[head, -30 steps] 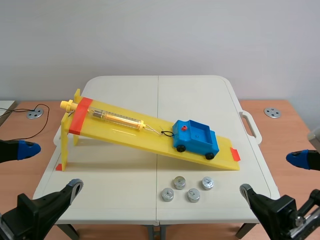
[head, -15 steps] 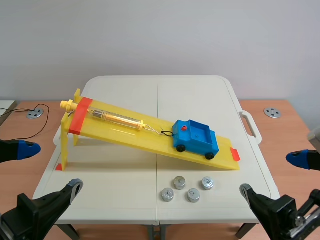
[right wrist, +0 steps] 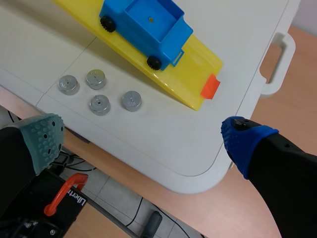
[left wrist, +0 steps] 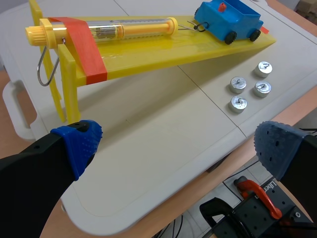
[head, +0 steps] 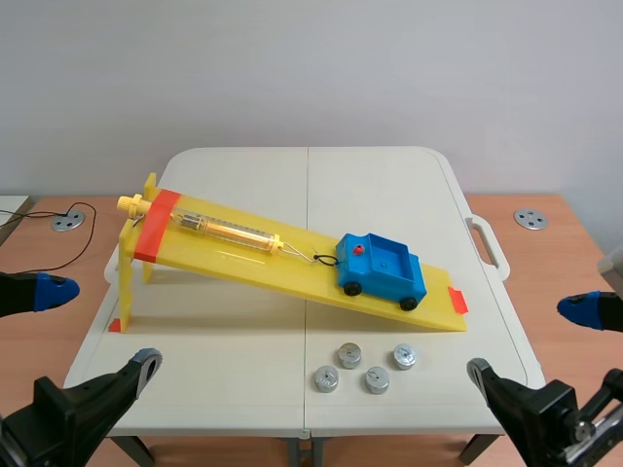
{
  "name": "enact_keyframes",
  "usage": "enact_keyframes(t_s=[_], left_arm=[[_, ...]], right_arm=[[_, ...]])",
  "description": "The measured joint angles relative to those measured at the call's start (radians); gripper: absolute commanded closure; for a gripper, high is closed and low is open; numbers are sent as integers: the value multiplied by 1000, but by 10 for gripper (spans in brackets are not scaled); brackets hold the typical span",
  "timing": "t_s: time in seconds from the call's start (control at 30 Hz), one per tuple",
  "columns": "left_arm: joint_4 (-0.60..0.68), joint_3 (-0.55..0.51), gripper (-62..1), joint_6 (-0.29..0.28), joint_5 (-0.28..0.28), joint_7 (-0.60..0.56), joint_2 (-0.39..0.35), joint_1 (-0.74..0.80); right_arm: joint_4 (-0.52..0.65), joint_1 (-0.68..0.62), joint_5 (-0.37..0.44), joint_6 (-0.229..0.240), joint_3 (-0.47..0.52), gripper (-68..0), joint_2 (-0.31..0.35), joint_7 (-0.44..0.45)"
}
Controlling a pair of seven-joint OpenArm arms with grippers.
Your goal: Place the four metal weights on the blue cart on the ramp.
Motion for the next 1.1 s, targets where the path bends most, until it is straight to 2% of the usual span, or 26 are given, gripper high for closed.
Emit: enact_keyframes(t_s=[0.17,0.43,0.6,0.7,0.9,0.97,1.1], left_arm=[[0,0,-623,0,0,20,0,0],[0,0,-619,0,0,89,1,-4],[0,0,-389,1,0,121,11,-28],[0,0,-291,0,0,138,28,-43],[0,0,-82,0,0,147,53,-45],[0,0,-38,0,0,154,58,-45],[0,0,-36,0,0,172,68,-45]], right_arm=[[0,1,0,0,0,-659,0,-8],[0,57,0,0,0,-659,-31,-122],[0,98,0,8,-1,-659,-76,-187],[0,123,-5,7,-17,-658,-93,-217],[0,167,-85,7,-95,-522,-138,-229],[-2,179,-112,7,-127,-484,-152,-230],[-24,212,-152,7,-188,-443,-183,-230]])
